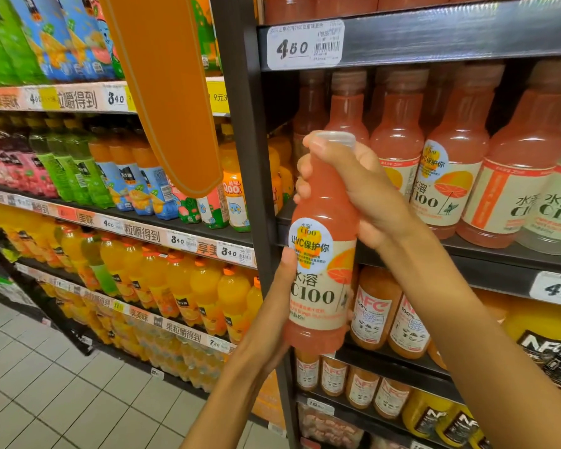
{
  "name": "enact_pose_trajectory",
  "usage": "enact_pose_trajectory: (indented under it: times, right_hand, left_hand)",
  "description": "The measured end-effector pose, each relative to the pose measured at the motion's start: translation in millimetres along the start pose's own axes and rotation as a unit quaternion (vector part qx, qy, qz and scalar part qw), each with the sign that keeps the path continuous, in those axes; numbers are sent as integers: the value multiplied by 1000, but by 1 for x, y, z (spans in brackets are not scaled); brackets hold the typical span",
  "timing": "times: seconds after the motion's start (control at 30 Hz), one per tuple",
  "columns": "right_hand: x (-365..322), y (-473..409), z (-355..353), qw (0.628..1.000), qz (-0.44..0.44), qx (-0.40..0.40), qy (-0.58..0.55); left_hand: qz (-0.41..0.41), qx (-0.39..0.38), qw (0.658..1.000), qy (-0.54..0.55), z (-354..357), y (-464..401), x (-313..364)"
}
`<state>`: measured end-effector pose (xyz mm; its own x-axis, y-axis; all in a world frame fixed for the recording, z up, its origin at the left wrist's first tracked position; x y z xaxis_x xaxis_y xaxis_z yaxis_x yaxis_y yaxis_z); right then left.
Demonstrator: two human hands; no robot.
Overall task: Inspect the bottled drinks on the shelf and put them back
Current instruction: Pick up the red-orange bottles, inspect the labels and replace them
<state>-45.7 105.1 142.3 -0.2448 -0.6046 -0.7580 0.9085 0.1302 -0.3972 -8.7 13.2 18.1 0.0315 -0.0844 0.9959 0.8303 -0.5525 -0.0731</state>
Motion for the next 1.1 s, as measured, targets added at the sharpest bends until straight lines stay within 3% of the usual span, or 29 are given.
enact_pose_trajectory:
  times: [0.13,0.2,0.27,0.33,0.47,0.57,0.7,0.9,1.1]
  right_hand:
    - [-7,-1,-17,991,-35,122,33]
    - [-7,1,-19,988,-36,144,38]
    - [-9,4,-10,992,-53,96,61]
    - [-12,11,6,992,-80,-5,96]
    - [-9,30,33,956,-86,-215,179]
    - [-6,36,39,945,-93,-247,195]
    - [-5,36,42,945,-126,-250,170]
    - [-6,28,30,958,-125,-206,159]
    - [7,13,1,992,-8,-122,-21]
  left_hand:
    - [61,65,991,-100,-12,-1,10]
    - [87,82,983,-137,-14,-1,12]
    - [109,93,975,-169,-14,-1,13]
    - [129,92,970,-183,-15,-2,12]
    - [164,131,952,-223,-24,-5,13]
    - [192,185,933,-243,-32,-6,15]
    - [201,199,926,-251,-37,-7,15]
    - [167,142,945,-241,-38,-5,13]
    - [111,18,975,-190,-27,6,8]
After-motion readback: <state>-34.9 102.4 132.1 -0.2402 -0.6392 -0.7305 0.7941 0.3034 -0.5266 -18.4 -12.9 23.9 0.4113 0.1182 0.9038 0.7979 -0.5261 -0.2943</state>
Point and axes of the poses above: each hand's wrist, its own y-axis away from the middle knuckle, its own z-axis out of the palm, x = y × z, the point moved 6 cm from there along -y, towards the middle knuckle, and after that the axes turned 13 degrees about -y, right-handed, at the moved point
